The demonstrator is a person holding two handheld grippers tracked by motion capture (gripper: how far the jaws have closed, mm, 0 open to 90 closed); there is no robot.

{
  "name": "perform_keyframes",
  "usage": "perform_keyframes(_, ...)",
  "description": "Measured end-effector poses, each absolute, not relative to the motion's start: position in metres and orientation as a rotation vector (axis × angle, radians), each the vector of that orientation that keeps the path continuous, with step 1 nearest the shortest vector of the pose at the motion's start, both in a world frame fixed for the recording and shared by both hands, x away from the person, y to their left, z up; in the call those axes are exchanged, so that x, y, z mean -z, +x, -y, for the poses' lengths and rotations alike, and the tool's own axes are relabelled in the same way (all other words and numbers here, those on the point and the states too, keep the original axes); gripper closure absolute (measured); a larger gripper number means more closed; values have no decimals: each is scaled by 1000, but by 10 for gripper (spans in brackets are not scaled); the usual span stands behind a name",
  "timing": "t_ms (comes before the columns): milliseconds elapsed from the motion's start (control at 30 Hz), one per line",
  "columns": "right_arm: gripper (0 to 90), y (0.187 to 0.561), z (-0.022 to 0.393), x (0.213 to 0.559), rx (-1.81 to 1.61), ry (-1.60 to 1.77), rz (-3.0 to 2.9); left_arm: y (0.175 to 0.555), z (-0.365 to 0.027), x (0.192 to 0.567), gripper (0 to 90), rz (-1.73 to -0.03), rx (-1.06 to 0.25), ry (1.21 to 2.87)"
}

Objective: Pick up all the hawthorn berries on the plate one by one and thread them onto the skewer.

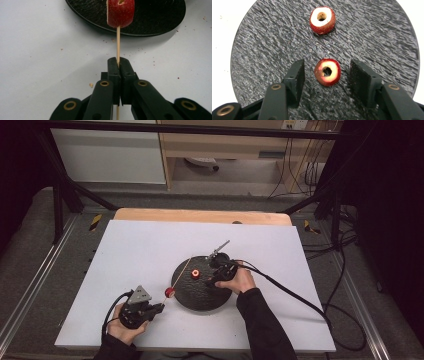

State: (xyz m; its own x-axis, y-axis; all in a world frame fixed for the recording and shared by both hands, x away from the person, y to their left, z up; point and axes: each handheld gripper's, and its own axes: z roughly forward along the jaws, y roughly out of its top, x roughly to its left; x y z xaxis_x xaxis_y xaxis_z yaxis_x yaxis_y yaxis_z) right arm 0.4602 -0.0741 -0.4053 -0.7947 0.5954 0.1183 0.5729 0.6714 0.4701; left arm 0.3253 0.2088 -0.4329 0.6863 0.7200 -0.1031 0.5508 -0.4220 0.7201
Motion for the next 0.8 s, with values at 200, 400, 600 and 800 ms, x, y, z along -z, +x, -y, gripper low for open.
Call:
perform_keyframes(200, 525, 468, 71, 407, -742, 1001, -2862, 326, -209, 433, 887, -969, -278, 2139)
perform_keyframes(400, 567, 472, 70, 410, -713, 1027, -2897, 326, -209, 433, 888, -971, -277, 2139)
perform_keyframes(600, 615, 473, 70, 412, -700, 1043, -2911, 326, -209, 432, 888, -970, -277, 2140)
perform_keyframes(800, 619, 468, 73, 403, -769, 1049, -2881, 325, -210, 431, 887, -970, -276, 2136)
